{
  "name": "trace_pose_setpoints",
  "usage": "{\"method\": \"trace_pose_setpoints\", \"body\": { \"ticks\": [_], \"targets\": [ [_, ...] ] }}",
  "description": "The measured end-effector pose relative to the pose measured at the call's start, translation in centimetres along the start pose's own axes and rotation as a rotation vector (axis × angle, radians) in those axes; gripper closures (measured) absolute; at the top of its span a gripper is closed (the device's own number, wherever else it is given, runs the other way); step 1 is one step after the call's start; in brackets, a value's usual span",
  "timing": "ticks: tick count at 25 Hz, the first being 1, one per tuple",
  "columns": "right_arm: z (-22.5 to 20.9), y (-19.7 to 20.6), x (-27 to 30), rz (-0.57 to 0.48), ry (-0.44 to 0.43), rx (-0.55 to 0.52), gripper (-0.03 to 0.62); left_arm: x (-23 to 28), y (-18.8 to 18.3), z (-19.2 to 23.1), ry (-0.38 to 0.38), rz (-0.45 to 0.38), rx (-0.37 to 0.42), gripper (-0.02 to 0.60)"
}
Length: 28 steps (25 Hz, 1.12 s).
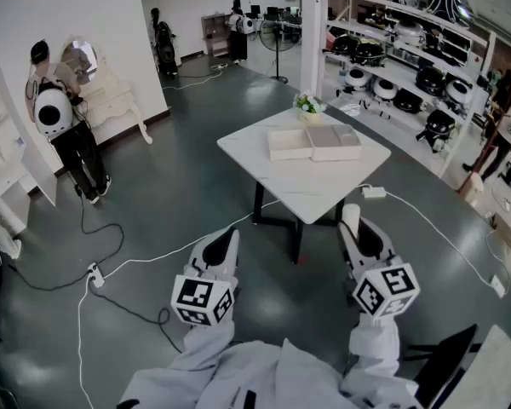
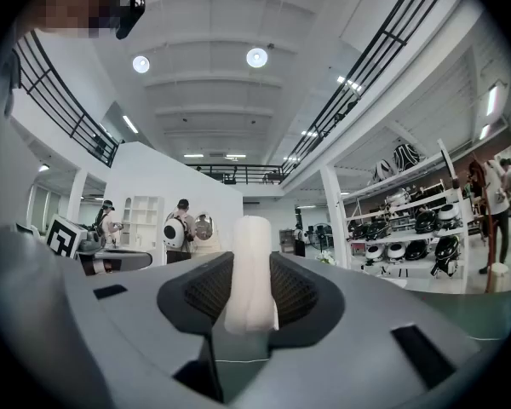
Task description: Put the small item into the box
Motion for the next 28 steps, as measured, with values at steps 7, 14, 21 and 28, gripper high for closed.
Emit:
{"method": "trace_pose_setpoints", "body": {
  "ticks": [7,14,21,28],
  "targets": [
    [-0.9,0.2,0.6,0.002,-0.005,-0.011,0.476,1.2,0.2,-0.4,-0.001,0.004,-0.01,0.584],
    [-1.5,0.6,2.3,0.008,-0.026,0.006,0.476,2.3,1.3,-0.4,-0.006,0.033,-0.027,0.584],
    [-2.1,1.7,6.1,0.038,-0.056,0.008,0.474,5.2,2.4,1.7,0.005,0.061,-0.035,0.584],
    [-4.4,3.4,13.8,0.075,-0.043,0.028,0.474,11.9,4.1,6.6,0.031,0.083,-0.065,0.584]
  ]
}}
Point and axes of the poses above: the fingertips, and each gripper's own axes: x forward along the fingers, z to its left, y out of its underside, the point moved 2 cm from there along -x, backward along the fingers, and after that the axes turned 5 degrees about z, right-handed, at the moved point
